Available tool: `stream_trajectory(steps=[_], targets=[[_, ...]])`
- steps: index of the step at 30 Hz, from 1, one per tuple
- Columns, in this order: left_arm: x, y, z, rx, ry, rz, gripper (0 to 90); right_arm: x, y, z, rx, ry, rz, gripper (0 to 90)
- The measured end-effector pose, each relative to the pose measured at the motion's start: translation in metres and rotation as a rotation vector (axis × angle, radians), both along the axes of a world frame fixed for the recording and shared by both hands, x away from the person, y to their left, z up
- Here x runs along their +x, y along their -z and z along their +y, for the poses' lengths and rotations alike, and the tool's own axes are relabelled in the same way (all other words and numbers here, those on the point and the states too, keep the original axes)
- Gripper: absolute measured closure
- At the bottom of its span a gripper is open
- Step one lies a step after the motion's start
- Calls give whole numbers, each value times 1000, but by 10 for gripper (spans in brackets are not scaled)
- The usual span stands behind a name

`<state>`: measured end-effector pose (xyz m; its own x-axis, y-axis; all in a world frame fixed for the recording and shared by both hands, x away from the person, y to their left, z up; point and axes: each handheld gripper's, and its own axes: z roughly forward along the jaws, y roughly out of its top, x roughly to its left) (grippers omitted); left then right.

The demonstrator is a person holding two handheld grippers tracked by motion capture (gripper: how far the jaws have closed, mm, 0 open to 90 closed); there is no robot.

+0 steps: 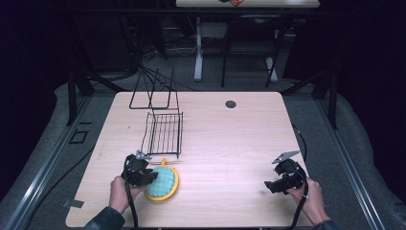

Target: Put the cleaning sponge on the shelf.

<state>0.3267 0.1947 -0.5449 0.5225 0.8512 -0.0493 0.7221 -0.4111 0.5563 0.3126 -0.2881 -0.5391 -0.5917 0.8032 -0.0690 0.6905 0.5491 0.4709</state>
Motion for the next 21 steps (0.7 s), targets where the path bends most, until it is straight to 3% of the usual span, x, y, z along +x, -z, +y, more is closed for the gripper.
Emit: stream_trajectory(steps=[7,14,21], targets=[[-2,-1,-2,35,8,-19,803,-1,0,0,8,2,-9,148],[-3,-1,-2,40,6,-43,841,0,0,0,7,-1,-7,149],[-2,-5,3,11,-3,-43,867,0,0,0,2,-6,0,149]])
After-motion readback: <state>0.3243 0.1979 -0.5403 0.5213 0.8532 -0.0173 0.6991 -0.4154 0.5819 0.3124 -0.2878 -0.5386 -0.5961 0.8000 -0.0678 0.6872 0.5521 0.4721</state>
